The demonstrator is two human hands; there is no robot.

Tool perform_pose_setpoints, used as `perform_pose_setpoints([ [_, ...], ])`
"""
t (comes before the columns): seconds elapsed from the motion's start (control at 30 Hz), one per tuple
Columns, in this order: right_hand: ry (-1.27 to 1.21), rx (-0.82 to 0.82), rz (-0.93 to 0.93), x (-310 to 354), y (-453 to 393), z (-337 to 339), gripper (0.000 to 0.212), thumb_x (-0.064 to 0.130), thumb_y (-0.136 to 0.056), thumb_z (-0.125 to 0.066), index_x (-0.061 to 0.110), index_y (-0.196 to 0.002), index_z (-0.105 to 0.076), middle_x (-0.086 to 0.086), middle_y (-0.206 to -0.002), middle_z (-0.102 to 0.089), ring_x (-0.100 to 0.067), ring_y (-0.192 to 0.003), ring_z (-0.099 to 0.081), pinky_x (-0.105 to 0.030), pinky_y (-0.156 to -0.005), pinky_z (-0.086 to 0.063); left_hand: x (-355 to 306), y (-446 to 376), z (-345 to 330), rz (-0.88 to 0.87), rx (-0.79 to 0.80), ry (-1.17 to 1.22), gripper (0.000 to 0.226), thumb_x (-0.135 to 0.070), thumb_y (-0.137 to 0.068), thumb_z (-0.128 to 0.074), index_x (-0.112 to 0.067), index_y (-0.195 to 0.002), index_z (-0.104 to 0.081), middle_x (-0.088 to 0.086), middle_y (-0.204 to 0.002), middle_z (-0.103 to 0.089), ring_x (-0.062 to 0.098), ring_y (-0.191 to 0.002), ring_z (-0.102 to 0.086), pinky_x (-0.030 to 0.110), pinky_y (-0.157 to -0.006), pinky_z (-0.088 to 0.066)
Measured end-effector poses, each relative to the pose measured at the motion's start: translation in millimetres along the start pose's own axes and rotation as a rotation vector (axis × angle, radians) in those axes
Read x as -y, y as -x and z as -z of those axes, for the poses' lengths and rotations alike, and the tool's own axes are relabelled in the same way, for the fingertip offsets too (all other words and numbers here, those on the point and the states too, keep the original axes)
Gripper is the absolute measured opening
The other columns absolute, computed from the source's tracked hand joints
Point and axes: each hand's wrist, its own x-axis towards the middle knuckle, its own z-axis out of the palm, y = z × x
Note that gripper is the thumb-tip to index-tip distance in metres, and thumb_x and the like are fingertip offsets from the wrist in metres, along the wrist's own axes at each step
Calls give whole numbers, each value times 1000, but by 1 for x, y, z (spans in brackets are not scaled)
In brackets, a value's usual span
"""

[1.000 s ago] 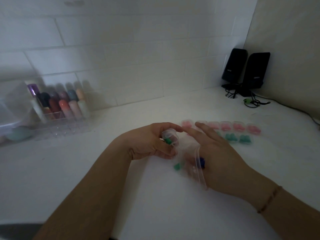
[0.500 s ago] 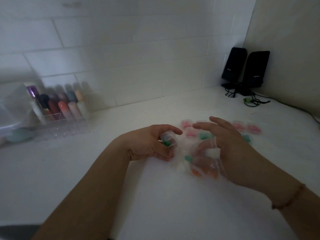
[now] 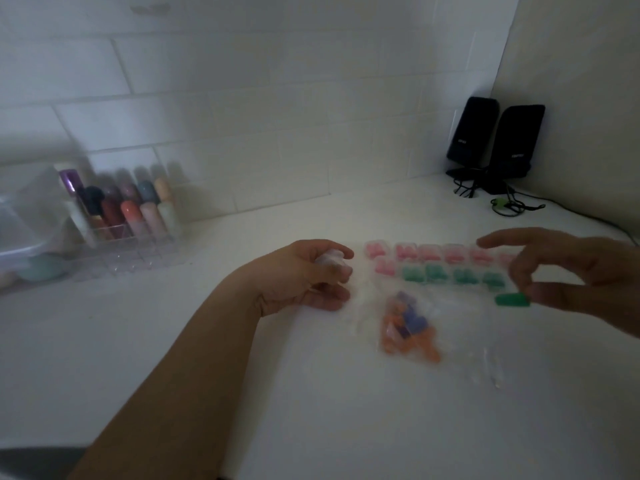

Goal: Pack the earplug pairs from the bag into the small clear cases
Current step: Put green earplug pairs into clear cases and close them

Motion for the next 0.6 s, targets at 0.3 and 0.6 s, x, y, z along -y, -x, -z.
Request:
perform_pose_setpoints([
  [0.3, -107, -541, 157, 75, -33, -40, 7, 29, -88, -49, 35, -84, -52, 16, -121, -58, -11, -113, -56, -27, -97, -45, -16, 13, -25, -145, 160, 146, 46, -38, -88, -61, -8, -123, -60, 11, -95, -61, 17, -68, -57, 24, -58, -51],
  [0.6, 106, -377, 213, 103, -40, -80, 20, 27, -91, -44, 16, -83, -59, 4, -125, -56, -15, -119, -47, -16, -101, -31, -14, 17, -30, -48, 446, 229, 50, -51, -87, -50, -6, -105, -62, 13, -95, -60, 16, -68, -55, 19, -53, -49],
])
